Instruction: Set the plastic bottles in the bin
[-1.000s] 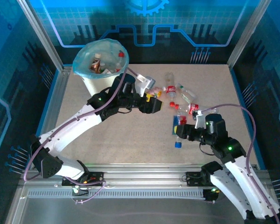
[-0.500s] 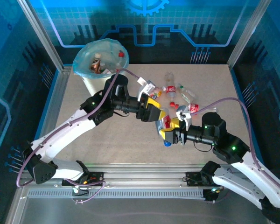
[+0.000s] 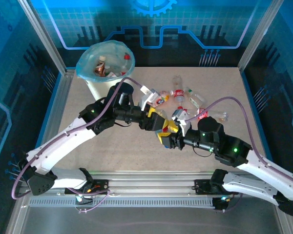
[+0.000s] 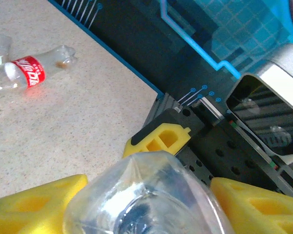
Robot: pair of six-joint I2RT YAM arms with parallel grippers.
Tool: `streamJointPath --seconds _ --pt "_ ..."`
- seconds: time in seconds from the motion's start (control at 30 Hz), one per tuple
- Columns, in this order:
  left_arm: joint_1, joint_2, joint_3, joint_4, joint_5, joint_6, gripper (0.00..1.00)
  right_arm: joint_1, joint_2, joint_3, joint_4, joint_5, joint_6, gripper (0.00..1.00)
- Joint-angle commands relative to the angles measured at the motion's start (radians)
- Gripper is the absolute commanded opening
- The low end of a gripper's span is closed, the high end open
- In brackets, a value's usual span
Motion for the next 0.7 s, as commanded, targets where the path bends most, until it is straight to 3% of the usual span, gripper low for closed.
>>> streamJointPath --seconds 0.0,0.2,0.43,0.67 --pt "-0.003 -0.038 0.031 -0.039 -0.089 0.005 0.61 0.036 0.004 0.04 0.033 0.117 -0.034 0.61" --pt "-0.002 -0.057 0.043 -0.058 -0.19 -0.001 0.5 0.048 0.005 0.046 0.023 0.168 -0.011 0.79" --pt "0.033 -0.076 0.1 -0.068 -0.344 -0.004 0.5 0.05 -0.001 0.065 0.014 0.2 0.001 0.88" --pt "0.289 0.06 0.411 -0.16 -0.375 0.07 0.49 0.05 0.002 0.064 0.027 0.245 -0.004 0.88"
